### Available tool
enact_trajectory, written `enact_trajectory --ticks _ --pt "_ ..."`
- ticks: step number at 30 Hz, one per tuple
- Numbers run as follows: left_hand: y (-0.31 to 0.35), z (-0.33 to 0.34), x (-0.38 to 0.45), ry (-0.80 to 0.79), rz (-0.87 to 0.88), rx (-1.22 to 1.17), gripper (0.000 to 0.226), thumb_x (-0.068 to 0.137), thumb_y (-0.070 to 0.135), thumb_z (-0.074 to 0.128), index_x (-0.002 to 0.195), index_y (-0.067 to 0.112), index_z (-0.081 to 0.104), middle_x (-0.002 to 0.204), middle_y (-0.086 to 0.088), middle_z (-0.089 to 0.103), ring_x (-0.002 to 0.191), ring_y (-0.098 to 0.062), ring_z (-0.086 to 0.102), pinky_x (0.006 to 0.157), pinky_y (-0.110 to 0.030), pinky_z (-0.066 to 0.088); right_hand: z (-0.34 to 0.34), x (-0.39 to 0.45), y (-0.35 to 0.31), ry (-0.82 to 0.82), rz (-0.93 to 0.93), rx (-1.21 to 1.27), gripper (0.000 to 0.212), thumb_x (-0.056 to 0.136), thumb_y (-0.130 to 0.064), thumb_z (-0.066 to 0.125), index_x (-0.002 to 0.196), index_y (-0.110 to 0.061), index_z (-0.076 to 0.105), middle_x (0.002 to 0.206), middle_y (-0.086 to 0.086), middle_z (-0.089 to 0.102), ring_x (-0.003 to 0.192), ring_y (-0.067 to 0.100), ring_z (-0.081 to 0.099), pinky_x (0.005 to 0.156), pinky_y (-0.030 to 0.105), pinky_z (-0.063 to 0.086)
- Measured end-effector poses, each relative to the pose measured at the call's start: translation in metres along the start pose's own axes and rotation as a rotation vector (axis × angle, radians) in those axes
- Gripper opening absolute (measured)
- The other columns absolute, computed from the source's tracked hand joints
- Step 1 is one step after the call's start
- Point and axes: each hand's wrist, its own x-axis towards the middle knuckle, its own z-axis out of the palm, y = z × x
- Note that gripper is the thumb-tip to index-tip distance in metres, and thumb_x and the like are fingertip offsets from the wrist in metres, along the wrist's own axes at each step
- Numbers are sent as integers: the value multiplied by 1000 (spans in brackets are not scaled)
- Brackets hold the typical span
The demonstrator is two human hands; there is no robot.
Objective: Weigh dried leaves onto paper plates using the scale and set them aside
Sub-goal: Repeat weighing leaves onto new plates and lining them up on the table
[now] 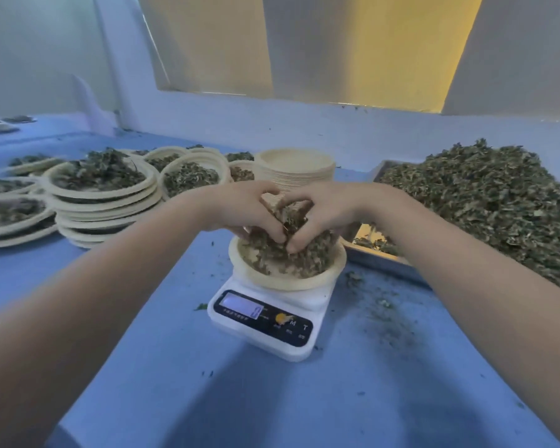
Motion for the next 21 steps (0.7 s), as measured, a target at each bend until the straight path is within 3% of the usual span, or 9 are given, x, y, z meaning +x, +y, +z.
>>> enact_trajectory --ticks 2,4,6,8,12,16,21 --pt "-6 -9 -6 -17 7 -51 95 68 20 83 145 32 28 132 6 43 105 -17 61 75 -31 58 -5 -5 0 -60 39 79 75 69 -37 82 133 -41 45 109 -13 50 71 4 68 50 20 53" --pt "-10 -16 -12 8 42 -121 100 58 27 85 143 32 33 132 8 44 95 -15 68 70 -32 59 -9 -9 1 -31 33 111 70 68 -43 80 130 -43 49 110 -11 53 69 6 70 52 21 54" --pt "-15 -19 -13 80 77 -135 88 57 32 81 137 30 43 127 9 50 86 -12 70 68 -30 58 -11 -10 3 49 5 119 59 68 -47 78 122 -43 56 112 -9 59 78 10 71 57 25 56" --pt "-20 -17 -10 174 109 -155 62 71 25 77 127 27 52 119 8 58 82 -12 70 65 -27 56 -10 -9 6 138 -23 123 46 72 -48 76 116 -42 62 109 -8 62 77 9 70 59 25 57" --pt "-34 -2 3 360 134 -264 26 85 10 63 109 21 63 108 -1 67 79 -10 63 61 -21 52 2 -4 12 247 -58 102 32 75 -48 74 105 -38 68 101 -9 65 69 1 67 49 14 49" --pt "-45 16 14 551 184 -408 20 87 7 58 97 22 66 103 -1 70 78 -1 60 63 -17 46 19 7 19 329 -71 48 26 76 -51 72 99 -40 70 94 -13 66 65 -12 59 47 6 40" --pt "-44 19 24 629 195 -429 19 85 9 59 90 25 69 98 0 71 91 -7 61 78 -23 44 28 17 18 421 -119 -36 22 80 -54 66 99 -43 68 88 -19 64 77 -13 53 63 5 35"
